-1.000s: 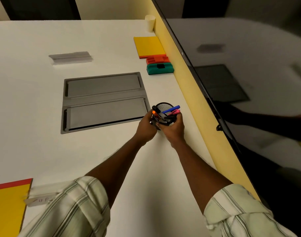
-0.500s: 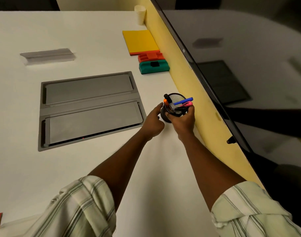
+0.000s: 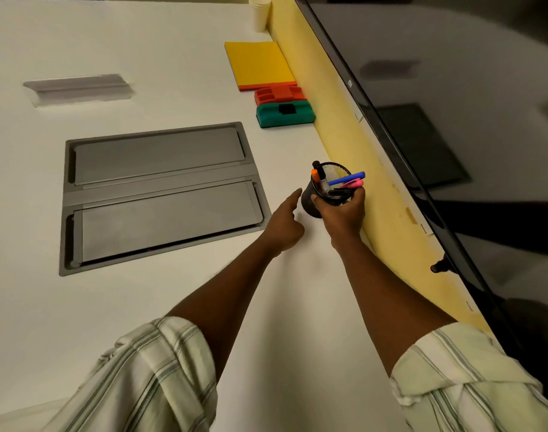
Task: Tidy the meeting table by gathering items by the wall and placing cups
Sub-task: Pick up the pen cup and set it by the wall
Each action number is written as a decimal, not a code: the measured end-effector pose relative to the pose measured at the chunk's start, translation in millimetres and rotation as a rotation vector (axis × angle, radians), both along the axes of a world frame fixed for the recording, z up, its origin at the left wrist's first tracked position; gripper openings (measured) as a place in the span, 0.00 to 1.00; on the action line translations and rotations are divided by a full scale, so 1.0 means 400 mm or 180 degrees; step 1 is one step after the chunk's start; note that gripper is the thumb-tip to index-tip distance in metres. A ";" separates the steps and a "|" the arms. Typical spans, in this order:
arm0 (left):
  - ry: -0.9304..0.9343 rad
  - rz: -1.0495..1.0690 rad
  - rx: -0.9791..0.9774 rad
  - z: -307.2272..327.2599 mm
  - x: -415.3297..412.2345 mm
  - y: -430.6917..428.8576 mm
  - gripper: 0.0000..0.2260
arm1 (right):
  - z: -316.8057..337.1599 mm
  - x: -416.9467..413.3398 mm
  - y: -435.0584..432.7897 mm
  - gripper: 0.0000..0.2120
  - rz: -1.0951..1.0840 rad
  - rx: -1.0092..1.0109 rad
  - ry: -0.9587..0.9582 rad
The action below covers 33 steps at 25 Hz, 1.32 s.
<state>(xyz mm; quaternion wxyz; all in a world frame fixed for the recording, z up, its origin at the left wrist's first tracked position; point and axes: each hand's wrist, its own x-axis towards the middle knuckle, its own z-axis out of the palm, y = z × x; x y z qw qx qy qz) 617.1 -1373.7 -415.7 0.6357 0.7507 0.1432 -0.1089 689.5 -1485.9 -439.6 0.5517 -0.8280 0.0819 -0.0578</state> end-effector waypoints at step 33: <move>0.0135 0.2257 0.0357 0.139 -0.608 0.103 0.20 | 0.070 -0.597 0.168 0.18 0.1282 -0.0915 -0.0347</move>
